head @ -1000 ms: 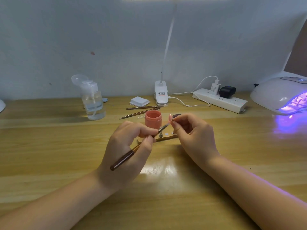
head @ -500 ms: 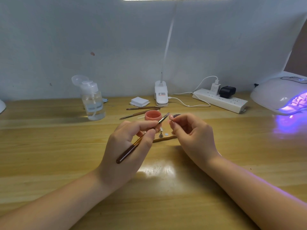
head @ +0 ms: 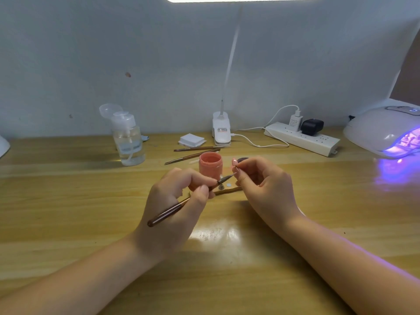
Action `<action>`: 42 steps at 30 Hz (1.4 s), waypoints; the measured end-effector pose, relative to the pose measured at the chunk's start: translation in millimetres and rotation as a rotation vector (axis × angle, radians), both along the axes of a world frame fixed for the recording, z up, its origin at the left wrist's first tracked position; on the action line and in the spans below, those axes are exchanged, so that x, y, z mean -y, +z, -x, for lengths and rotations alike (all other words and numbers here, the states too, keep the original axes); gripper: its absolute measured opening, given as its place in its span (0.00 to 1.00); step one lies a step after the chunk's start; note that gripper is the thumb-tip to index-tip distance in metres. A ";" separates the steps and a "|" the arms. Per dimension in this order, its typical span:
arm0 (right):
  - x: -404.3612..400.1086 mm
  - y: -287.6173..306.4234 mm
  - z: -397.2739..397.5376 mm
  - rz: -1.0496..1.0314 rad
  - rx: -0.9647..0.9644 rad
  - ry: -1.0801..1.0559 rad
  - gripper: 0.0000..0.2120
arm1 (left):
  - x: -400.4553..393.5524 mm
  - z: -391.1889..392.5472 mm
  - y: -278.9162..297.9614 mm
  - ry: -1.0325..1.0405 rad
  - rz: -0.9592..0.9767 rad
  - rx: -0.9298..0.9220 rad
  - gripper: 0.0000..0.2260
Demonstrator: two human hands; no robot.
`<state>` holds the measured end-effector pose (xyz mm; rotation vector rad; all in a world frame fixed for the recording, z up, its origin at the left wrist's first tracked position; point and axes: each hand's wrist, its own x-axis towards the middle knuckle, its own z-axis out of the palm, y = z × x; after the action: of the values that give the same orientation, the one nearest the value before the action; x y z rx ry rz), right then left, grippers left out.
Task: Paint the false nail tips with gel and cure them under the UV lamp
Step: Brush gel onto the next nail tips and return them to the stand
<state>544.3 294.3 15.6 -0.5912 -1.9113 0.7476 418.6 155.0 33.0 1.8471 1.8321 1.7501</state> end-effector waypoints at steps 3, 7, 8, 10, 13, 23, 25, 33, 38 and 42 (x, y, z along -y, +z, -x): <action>-0.4 -0.2 -0.2 0.000 0.004 0.008 0.03 | -0.5 -1.0 1.8 0.015 -0.026 0.009 0.10; -0.8 -0.4 -0.3 -0.005 0.004 0.006 0.03 | 0.5 -0.3 0.1 -0.013 0.028 0.014 0.12; -0.7 -0.4 -0.2 -0.006 0.003 0.005 0.03 | 1.5 0.1 -0.5 -0.025 0.024 0.030 0.11; -0.9 -0.5 0.1 -0.010 0.003 0.005 0.03 | 1.4 0.5 0.1 -0.023 -0.005 0.057 0.11; -1.6 -0.6 0.6 -0.028 0.014 0.010 0.03 | -1.2 0.7 2.2 0.002 -0.011 0.057 0.08; -3.9 -2.5 1.1 -0.050 0.013 -0.007 0.03 | -0.4 2.5 8.2 -0.003 0.019 0.098 0.05; -4.6 -3.1 1.5 -0.055 0.011 -0.013 0.03 | -5.9 8.2 16.2 0.038 0.046 0.193 0.06; -5.8 -4.0 4.0 -0.076 0.016 -0.019 0.01 | -48.6 44.3 58.5 0.291 0.213 0.178 0.07; -5.3 -5.1 4.4 -0.085 0.007 -0.013 0.01 | -85.8 49.9 78.2 0.372 0.457 -0.059 0.07; -5.3 -6.5 5.8 -0.084 -0.021 -0.014 0.01 | -109.2 50.9 76.0 0.396 0.601 -0.137 0.11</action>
<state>538.5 299.6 9.0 -0.5422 -1.9079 0.6592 367.7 264.2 108.9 1.4608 2.5422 0.9582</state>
